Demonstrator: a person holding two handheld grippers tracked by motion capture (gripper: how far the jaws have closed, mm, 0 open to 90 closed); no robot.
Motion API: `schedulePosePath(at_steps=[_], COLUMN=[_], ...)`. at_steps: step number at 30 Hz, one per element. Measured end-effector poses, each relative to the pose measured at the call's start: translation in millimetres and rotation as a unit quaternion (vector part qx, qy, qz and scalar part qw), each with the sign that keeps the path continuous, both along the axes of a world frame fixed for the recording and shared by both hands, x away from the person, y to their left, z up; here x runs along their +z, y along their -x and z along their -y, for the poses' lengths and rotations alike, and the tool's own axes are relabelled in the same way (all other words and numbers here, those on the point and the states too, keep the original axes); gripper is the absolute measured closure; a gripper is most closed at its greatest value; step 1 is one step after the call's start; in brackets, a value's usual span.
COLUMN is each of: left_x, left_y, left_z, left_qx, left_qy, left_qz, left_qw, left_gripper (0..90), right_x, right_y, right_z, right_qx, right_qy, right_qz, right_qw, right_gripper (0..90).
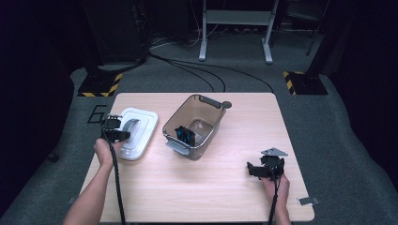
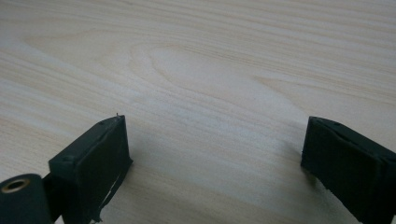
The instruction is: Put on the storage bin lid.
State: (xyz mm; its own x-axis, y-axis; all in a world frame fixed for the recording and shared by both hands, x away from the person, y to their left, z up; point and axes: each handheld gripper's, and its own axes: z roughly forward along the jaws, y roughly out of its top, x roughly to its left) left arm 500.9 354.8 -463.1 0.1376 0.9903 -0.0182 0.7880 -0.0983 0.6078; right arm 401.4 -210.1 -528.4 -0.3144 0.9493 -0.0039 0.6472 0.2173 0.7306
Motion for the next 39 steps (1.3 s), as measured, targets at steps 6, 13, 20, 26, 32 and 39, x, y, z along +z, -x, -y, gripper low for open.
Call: schedulePosePath(at_steps=[6, 13, 20, 26, 32, 39], left_x=[15.4, 33.6, 58.7, 85.2, 109.1, 130.5], left_y=[5.5, 10.6, 14.2, 16.8, 19.4, 19.5], left_z=[-3.2, -3.7, -2.2, 0.9, 6.1, 15.6], left_qx=[-0.006, -0.012, -0.027, -0.040, -0.049, -0.068], left_qy=[0.009, 0.009, 0.009, 0.009, 0.021, 0.019], left_qz=[0.013, 0.025, 0.045, 0.068, 0.087, 0.095], left_qw=[0.9999, 0.9996, 0.9986, 0.9968, 0.9948, 0.9929], left_gripper=[67.0, 67.1, 67.1, 67.2, 67.2, 67.1], right_x=[0.0, 0.0, 0.0, 0.0, 0.0, 0.0], right_y=[0.1, 0.1, 0.2, 0.2, 0.2, 0.2], right_z=[-0.1, -0.1, -0.1, 0.0, -0.1, -0.2], right_qx=[-0.002, -0.002, -0.001, -0.001, -0.001, -0.001], right_qy=[-0.001, -0.001, -0.001, 0.000, 0.000, 0.000], right_qz=[0.000, 0.000, 0.000, 0.001, 0.001, 0.001], right_qw=[1.0000, 1.0000, 1.0000, 1.0000, 1.0000, 1.0000], right_gripper=[6.7, 6.7, 6.7, 6.7, 6.7, 6.7])
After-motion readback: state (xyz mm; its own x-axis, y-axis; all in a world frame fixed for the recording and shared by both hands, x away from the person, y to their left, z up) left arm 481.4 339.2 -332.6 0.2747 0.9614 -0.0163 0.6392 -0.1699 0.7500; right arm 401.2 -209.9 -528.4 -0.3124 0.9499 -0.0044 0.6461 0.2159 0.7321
